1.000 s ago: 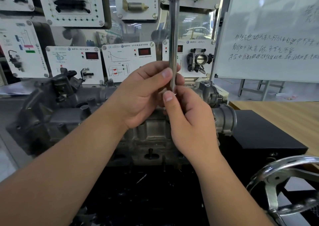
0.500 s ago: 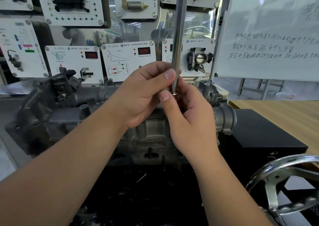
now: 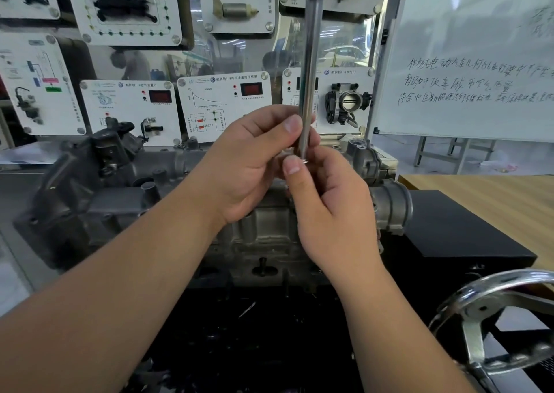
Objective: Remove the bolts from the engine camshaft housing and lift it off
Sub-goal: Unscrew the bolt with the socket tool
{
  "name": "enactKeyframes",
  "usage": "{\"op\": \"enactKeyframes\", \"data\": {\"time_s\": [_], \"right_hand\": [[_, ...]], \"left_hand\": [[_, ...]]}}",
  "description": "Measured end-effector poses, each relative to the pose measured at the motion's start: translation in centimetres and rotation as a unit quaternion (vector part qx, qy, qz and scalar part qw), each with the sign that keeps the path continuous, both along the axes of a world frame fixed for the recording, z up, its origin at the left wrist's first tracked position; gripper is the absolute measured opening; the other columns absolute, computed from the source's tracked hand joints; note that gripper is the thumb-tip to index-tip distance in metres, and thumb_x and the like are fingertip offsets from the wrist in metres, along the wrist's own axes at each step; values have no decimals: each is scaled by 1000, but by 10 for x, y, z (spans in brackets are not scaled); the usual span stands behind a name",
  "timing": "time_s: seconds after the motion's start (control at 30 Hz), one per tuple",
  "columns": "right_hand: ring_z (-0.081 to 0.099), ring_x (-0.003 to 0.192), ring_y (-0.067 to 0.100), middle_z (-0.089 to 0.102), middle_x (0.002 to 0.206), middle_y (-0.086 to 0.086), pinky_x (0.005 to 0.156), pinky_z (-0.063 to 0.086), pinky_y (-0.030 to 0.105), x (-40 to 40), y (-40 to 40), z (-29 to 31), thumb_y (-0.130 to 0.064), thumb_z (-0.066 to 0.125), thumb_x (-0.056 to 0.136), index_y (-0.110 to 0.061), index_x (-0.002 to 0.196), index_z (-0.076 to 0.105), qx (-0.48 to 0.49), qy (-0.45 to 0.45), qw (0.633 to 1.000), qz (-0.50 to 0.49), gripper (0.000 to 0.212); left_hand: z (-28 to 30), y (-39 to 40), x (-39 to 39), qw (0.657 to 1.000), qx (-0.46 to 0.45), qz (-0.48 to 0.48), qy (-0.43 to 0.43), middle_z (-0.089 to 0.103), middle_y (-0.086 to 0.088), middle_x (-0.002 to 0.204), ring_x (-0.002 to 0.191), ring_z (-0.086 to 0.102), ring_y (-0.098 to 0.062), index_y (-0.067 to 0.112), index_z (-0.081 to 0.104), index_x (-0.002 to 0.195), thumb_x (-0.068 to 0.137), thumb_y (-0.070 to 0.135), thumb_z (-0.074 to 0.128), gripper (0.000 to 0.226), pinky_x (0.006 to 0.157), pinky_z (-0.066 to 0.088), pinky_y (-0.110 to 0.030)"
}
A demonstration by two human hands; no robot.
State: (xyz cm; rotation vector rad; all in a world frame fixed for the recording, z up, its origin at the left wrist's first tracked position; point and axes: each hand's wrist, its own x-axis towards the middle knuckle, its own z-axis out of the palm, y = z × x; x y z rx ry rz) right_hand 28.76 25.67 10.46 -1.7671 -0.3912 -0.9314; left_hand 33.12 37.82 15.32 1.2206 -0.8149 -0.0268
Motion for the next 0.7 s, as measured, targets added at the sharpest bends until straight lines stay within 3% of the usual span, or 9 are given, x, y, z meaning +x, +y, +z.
{"op": "enactKeyframes", "data": {"time_s": [0.13,0.3,0.4,0.47,0.53,0.6,0.63,0.7], "right_hand": [[62,67,4,67,82,-18,60,48,19,0,-1,0,-40,59,95,-32,99,62,21,-28,999,13,10],[64,68,12,68,74,-5,61,50,30,-3,-3,2,-36,48,101,-21,101,69,-10,-17,999,33,26],[67,77,6,71,85,-16,66,50,22,-1,-2,0,-41,47,100,-26,108,66,1,-9,1000,27,26],[68,83,5,72,93,-16,73,55,26,1,0,-1,-51,54,94,-36,115,60,32,0,999,34,26],[66,75,4,70,85,-17,69,55,28,2,0,-3,-55,59,87,-39,108,59,47,-9,998,34,26],[62,65,6,66,76,-14,60,50,25,2,0,-3,-50,58,91,-38,97,61,30,-27,999,22,14],[62,64,7,66,77,-13,57,48,21,1,-1,-2,-47,56,94,-36,97,62,21,-34,999,17,12],[64,68,5,67,80,-14,57,47,19,1,-2,-2,-44,51,98,-31,101,66,4,-32,999,10,20]], "left_hand": [[-1,0,1,1000,-18,-5,1,71,1,79,75,65,-12,23,79,83,87,13,60,23,78,55,-30],[-1,1,1,1000,2,-8,5,71,3,86,85,62,-15,27,81,92,95,25,52,29,87,36,-45],[0,1,-1,1000,17,-8,10,74,3,86,85,66,-13,27,81,91,95,24,51,31,90,38,-44],[0,-1,0,1000,7,-5,10,73,2,82,81,67,-13,25,81,85,91,19,56,26,87,48,-43],[0,0,0,1000,-13,-16,8,72,-2,79,77,67,-14,24,77,77,87,10,68,20,81,56,-36],[-1,1,0,1000,-25,-16,-2,71,-4,78,77,65,-17,22,73,76,76,10,85,17,79,55,-36],[-1,1,-1,1000,-27,-15,-1,70,-3,78,80,64,-19,20,72,79,74,15,86,15,82,52,-39],[0,1,-1,1000,-15,-13,7,71,-2,81,85,64,-19,20,76,83,90,17,73,8,92,43,-48]]}}
